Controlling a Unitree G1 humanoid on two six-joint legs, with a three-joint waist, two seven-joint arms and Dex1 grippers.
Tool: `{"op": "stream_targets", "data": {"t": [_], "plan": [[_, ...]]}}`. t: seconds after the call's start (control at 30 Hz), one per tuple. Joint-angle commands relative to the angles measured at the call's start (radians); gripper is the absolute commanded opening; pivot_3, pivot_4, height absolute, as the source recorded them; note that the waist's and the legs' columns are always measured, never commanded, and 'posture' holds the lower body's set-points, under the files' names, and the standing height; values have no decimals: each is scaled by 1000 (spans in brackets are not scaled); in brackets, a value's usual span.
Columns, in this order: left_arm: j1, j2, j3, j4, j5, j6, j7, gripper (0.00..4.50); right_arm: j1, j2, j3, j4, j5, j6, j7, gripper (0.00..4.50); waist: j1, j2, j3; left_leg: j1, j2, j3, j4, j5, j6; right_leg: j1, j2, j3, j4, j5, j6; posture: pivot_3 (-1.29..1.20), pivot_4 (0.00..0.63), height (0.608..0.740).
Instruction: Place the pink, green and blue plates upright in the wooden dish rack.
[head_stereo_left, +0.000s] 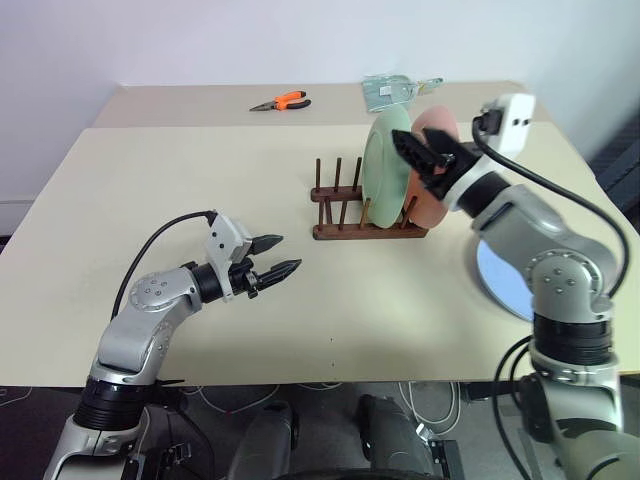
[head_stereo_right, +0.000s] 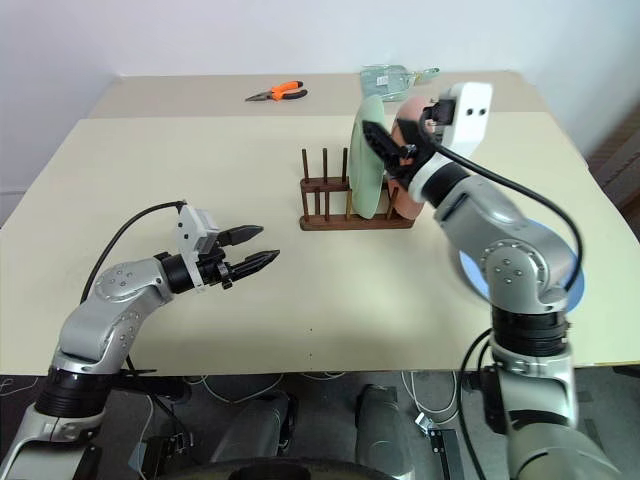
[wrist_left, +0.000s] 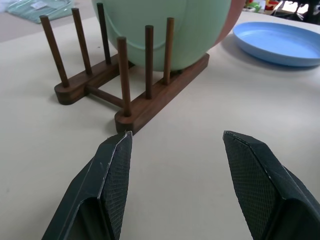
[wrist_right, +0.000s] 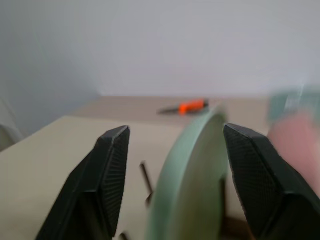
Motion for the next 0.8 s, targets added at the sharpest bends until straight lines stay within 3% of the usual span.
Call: {"op": "stream_targets", "data": {"t": [0.03,0.07,0.2,0.27,0.37,0.47,0.57,0.67,0.8], "plan": [[-9,1,-11,-18,5,-17,-16,2972,27,-129,-190,-47,33,-15,142,3093,3,0,0,0,0,0,0,0,0,0,0,0,0,0,0,0,150,740],[-11,0,-15,-16,6,-18,-21,2972,71,-168,-238,-46,41,-3,184,3093,7,-1,-1,0,0,0,0,0,0,1,0,-1,-1,0,0,0,150,740],[-27,-7,-41,3,9,-26,-43,2972,368,-286,-389,-76,8,48,345,4404,18,-3,-2,1,0,0,0,-1,2,3,-1,-1,-3,-1,-1,0,150,740],[-41,-16,-57,12,7,-25,-59,2972,569,-317,-366,-133,-103,22,414,4471,21,-3,-2,1,0,1,1,-1,2,3,-1,-1,-3,-2,-2,0,150,740],[-54,-22,-81,12,5,-20,-86,2972,717,-321,-283,-164,-233,-7,415,4471,17,-1,-2,1,1,3,1,-1,2,3,-1,0,-2,-3,1,0,150,740],[-61,-19,-118,-8,-8,-7,-133,2972,794,-305,-141,-141,-398,-25,364,4471,13,-1,-2,1,1,5,1,-1,2,2,-1,1,-2,-3,1,0,150,740],[-62,-23,-144,-43,-26,5,-163,2972,778,-270,-52,-70,-519,-18,289,4471,16,-1,-2,1,1,4,1,-1,1,2,-2,1,-2,-3,1,0,150,740],[-57,-33,-160,-67,-29,8,-168,2972,763,-260,-11,-19,-592,-17,266,3610,22,0,-2,0,0,4,1,-1,1,2,-3,1,-3,-3,1,0,150,740],[-50,-47,-171,-58,-8,-6,-162,2972,742,-245,-6,11,-644,-10,252,1588,23,-1,-2,1,0,4,2,-1,1,2,-3,1,-3,-3,1,0,150,740]]}}
